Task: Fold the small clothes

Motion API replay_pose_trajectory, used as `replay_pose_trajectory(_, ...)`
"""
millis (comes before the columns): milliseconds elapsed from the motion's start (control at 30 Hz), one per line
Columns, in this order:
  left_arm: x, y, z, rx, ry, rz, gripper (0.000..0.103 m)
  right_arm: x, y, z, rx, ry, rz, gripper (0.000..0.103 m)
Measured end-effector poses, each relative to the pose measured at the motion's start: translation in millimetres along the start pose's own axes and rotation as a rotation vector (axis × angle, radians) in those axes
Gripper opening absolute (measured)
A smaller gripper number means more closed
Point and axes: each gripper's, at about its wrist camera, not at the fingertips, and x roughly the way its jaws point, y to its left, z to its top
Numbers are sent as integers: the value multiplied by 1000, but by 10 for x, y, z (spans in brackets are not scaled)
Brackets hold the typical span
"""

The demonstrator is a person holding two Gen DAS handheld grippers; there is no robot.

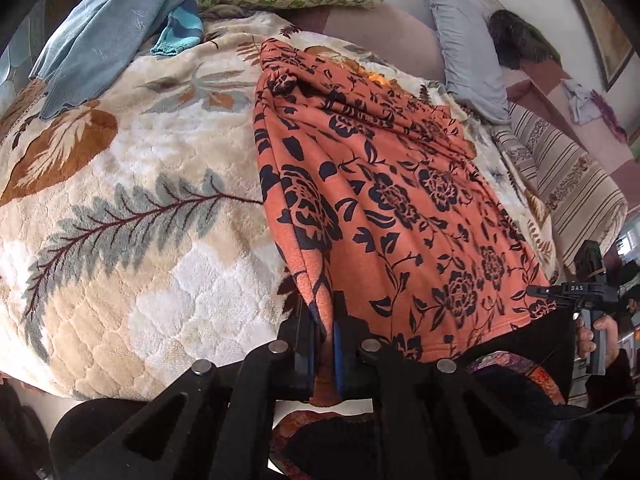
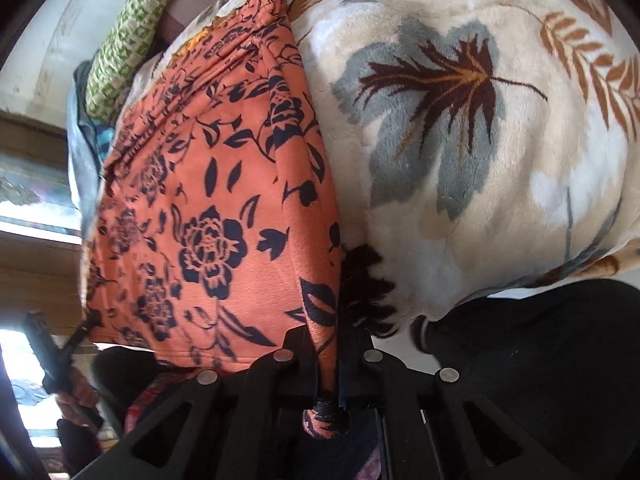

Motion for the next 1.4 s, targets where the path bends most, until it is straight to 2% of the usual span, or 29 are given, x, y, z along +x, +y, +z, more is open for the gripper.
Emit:
replay_pose_trajectory(67,-132,19,69,-30,-32,-56,6,-148,28,25,30,-15,169,6)
replay_pose_trajectory(233,-385,-18,389,-45,-106,-129,6,-484,189,199,59,-114,470,6)
replay_pose_trajectory(367,-511,-20,812,-56,-169,-169,7,-709,328,514,73,-219,588,6)
replay_pose_trajectory(533,-460,138,1428,-103,-220,-188,7,-871,461,1126,87,-325,605,6)
replay_pose_trajectory(700,-98,311,2076,-175,-204,-202,7,-800,491,1892,126,-369,574,6)
replay_pose_trajectory(833,317,399,2564,-207,-176,-174,7,-460,573,2629,149,-355,498,5)
replay_pose_trajectory(1067,1101,721,3234,-296,-113,-112,7,365,559,3671,252,-324,455,6)
replay_pose_trajectory(1133,1319,829,3340,-328,-98,-88,7,586,527,3867,274,-326,447,6)
replay_pose_trajectory(1267,1658,1024,3366,-423,-38,-91,11,1044,245,4051,420,-237,398,7)
replay_pose_trajectory(1300,1656,1049,3345,-439,-50,-109,13,1101,149,4049,444,-235,426,7)
replay_pose_trajectory(1367,1523,1075,3301,-443,-126,-143,16,1116,-28,3991,495,-252,500,7)
replay_pose_trajectory(1400,1424,1073,3272,-443,-173,-144,24,1078,-83,3950,504,-266,527,7)
